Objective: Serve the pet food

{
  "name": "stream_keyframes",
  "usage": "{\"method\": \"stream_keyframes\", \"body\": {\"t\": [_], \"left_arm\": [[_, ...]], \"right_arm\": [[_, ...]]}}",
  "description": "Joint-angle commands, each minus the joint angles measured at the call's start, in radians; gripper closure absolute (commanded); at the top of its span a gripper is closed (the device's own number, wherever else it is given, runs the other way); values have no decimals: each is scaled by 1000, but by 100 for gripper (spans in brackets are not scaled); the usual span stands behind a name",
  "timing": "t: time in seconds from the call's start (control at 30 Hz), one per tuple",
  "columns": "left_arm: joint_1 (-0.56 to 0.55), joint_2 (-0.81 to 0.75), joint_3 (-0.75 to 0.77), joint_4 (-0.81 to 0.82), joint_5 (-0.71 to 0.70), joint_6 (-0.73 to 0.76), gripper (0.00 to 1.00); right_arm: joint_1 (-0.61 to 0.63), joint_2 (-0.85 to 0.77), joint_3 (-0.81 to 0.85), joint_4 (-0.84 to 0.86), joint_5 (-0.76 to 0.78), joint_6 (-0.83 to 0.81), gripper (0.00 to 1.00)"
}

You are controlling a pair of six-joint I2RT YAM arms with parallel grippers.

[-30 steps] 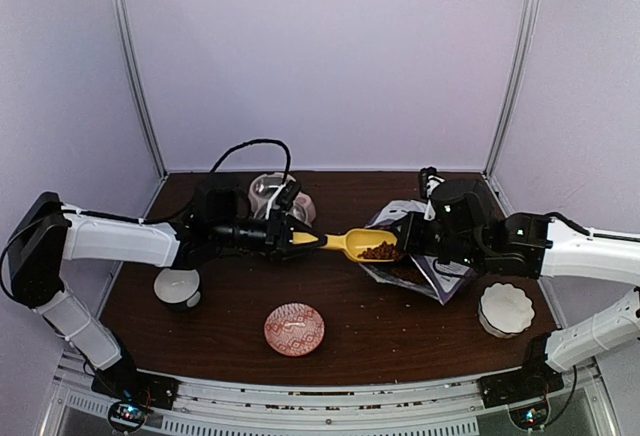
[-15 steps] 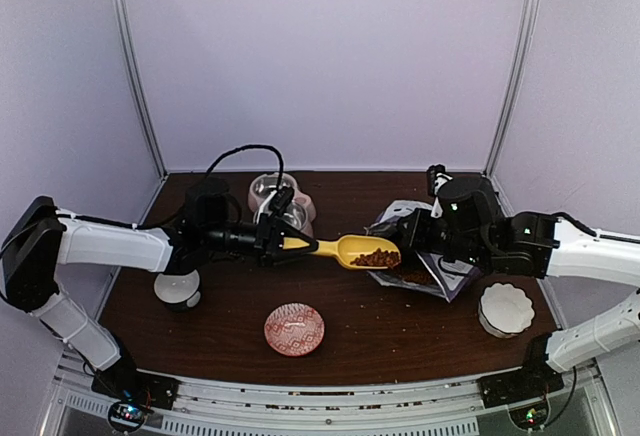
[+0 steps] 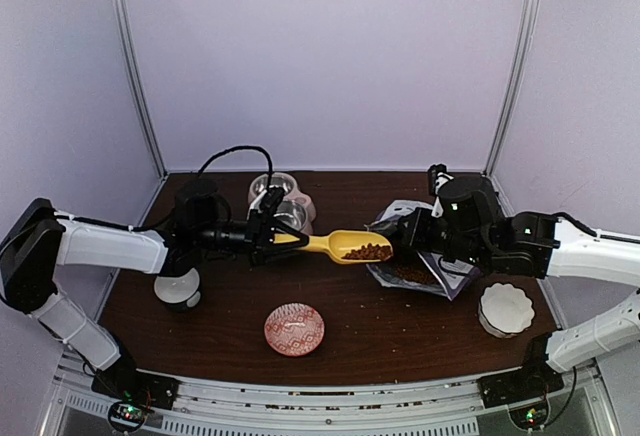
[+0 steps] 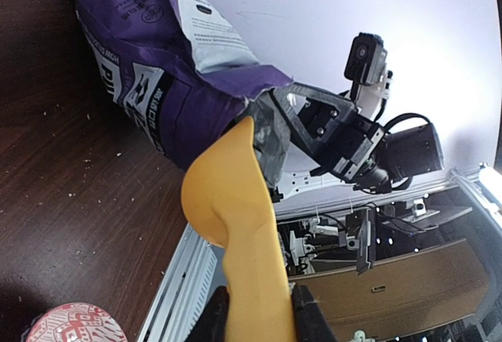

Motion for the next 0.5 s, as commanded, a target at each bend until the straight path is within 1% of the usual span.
{"method": "stream_keyframes", "body": {"t": [0.0, 0.23, 0.47], "left_arm": [[22, -32, -14, 106, 11, -51, 100], [22, -37, -18, 158, 16, -94, 100], [17, -18, -22, 268, 20, -164, 100]], "right_arm": [[-3, -39, 39, 48, 54, 20, 100], [-4, -39, 39, 45, 56, 21, 100], [-3, -39, 41, 43, 57, 21, 100]]}}
